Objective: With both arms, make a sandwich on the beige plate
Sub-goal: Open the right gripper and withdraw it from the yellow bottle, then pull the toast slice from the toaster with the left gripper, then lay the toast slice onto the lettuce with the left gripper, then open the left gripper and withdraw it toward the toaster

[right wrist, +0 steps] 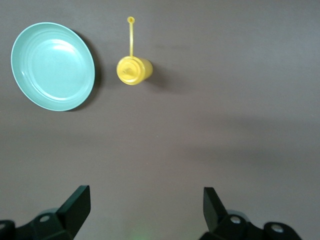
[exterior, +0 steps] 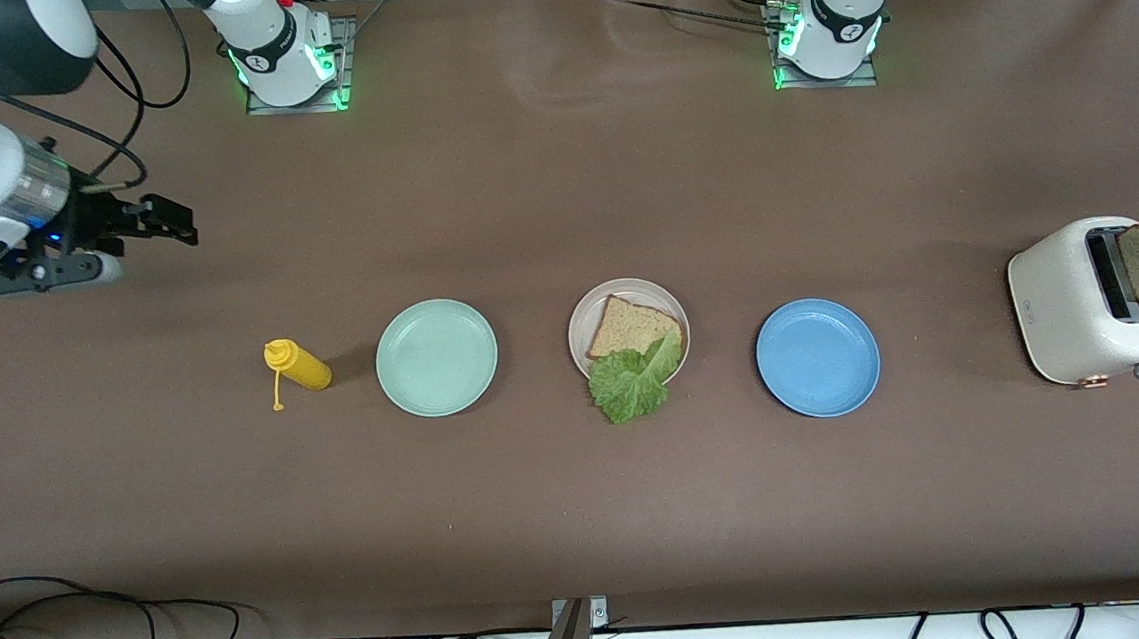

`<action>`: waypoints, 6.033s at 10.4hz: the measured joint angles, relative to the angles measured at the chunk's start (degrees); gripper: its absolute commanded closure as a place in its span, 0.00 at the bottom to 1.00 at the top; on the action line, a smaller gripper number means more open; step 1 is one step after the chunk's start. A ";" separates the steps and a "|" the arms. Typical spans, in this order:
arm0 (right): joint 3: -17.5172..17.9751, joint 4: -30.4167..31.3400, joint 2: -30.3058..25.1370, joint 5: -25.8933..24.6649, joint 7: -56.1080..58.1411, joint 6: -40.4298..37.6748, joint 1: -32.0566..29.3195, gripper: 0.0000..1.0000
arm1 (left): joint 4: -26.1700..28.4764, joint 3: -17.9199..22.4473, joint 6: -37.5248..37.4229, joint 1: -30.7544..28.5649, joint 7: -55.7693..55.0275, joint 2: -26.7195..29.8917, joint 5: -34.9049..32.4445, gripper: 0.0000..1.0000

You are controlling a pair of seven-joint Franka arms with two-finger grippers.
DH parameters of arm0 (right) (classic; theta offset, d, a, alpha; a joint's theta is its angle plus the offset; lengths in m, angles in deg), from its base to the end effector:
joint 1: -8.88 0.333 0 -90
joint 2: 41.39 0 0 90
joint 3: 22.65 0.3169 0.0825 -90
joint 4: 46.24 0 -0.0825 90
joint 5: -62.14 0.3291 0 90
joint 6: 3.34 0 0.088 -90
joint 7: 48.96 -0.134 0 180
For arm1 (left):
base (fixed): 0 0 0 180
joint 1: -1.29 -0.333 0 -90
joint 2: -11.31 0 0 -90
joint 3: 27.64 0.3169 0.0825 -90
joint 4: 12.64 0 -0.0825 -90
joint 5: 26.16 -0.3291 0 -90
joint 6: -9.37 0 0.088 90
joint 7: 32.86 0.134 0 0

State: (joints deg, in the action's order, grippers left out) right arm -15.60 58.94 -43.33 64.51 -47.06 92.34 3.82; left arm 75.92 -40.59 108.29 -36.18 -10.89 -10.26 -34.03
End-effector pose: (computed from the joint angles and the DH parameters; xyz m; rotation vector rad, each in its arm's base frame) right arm 0.4802 0.0226 0.5130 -3.0968 -0.0941 0.2051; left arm 0.5235 0.2744 0.4176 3.1000 0.0282 -0.2952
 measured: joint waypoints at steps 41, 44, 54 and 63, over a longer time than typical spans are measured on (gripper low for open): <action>2.03 -8.64 2.72 -2.70 -5.77 -8.48 -1.91 0.00 | -6.24 -17.23 14.96 34.72 -13.40 -23.20 38.94 1.00; 2.03 -8.64 3.31 -2.70 -5.77 -8.45 -1.90 0.00 | -4.86 -17.10 14.95 32.73 0.00 -26.45 50.51 1.00; 2.03 -8.67 3.68 -2.70 -5.78 -8.22 -1.64 0.00 | -0.35 -16.75 14.40 28.06 8.79 -30.17 50.84 0.00; 1.61 -10.15 3.99 -2.70 -5.71 -5.18 -1.80 0.00 | -2.22 -16.37 5.64 25.34 -10.78 -13.84 27.72 0.00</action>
State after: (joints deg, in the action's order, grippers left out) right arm -13.99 48.79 -39.34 61.81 -52.77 87.16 2.01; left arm 73.70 -56.95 113.93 -10.84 -21.67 -24.10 -6.31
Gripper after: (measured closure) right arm 0.000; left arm 0.000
